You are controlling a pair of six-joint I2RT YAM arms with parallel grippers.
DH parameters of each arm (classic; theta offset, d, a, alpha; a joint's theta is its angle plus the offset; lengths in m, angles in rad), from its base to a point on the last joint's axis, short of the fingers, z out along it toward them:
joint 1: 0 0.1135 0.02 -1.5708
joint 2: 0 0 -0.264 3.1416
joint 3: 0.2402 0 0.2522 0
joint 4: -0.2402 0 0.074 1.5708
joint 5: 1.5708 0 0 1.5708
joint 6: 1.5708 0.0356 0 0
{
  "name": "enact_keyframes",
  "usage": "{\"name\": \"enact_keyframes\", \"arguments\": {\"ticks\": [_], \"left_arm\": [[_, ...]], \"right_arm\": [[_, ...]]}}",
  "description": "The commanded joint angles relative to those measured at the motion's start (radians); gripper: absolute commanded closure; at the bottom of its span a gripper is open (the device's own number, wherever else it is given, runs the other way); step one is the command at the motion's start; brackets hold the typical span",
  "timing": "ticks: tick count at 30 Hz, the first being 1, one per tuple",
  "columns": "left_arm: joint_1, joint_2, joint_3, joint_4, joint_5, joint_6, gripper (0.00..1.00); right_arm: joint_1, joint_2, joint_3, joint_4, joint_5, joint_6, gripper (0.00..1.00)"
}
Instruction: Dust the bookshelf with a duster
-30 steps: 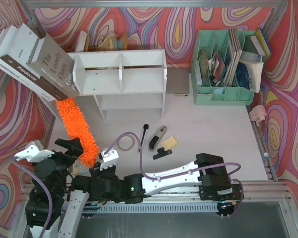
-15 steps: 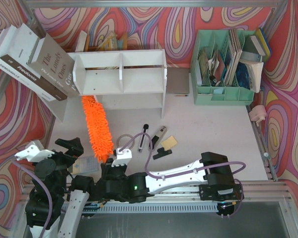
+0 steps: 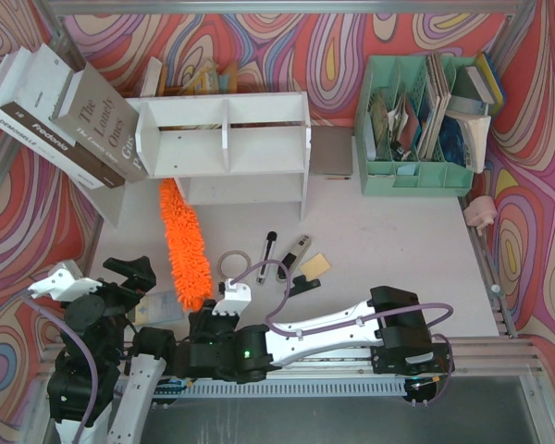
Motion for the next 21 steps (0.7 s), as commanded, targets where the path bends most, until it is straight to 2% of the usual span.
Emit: {"name": "enact_keyframes", "arguments": {"ticks": [1,6,11,14,17,21], "left_arm": [[0.005,0.009,-0.006,0.005,0.008,0.004,0.02],[0.005,0.009,-0.006,0.005,0.008,0.004,0.02],[0.005,0.008,-0.006,0.003,0.009,0.005,0.02],[0.005,0.008,-0.006,0.004,0.008,0.004,0.02],[0.005,0.010,-0.005,0.005,0.008,0.004,0.02],[0.005,0.008,-0.005,0.003,0.006,0.003,0.02]], "right_arm": [[-0.025,0.035,-0.020,-0.158,0.020,0.107,1.00],[-0.059,0.046,-0.062,-0.136,-0.101,0.114,1.00],[-0.067,0.027,-0.063,-0.119,-0.087,0.081,1.00],[-0.054,-0.030,-0.087,-0.024,-0.008,-0.028,1.00],[-0.021,-0.086,-0.118,0.172,0.087,-0.252,1.00],[-0.011,-0.101,-0.145,0.396,0.039,-0.442,1.00]]}}
